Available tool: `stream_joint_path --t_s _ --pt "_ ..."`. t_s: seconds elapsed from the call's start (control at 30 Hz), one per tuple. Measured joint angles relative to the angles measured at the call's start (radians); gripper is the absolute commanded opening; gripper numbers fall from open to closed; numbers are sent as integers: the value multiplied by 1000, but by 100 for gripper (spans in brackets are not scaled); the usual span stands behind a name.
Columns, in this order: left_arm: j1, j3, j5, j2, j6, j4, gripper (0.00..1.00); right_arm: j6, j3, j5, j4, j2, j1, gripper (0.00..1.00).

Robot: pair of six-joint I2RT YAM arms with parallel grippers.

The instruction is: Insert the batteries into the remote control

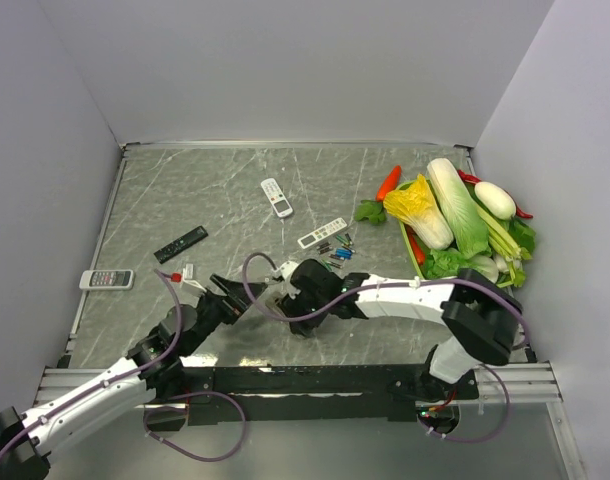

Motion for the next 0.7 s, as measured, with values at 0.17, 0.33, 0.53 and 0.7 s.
stream_joint_path --t_s 0.17,0.33,0.53,0.7 --pt "0 0 3 -5 19 115 93 114 -67 30 179 -117 16 0" --pt "0 0 -1 -50 42 193 90 174 -110 63 351 -174 49 0" --pt "0 1 -60 -85 77 175 88 217 -159 116 450 -183 78 0" --pt "0 0 -128 -87 76 29 91 253 -221 206 463 -218 82 0"
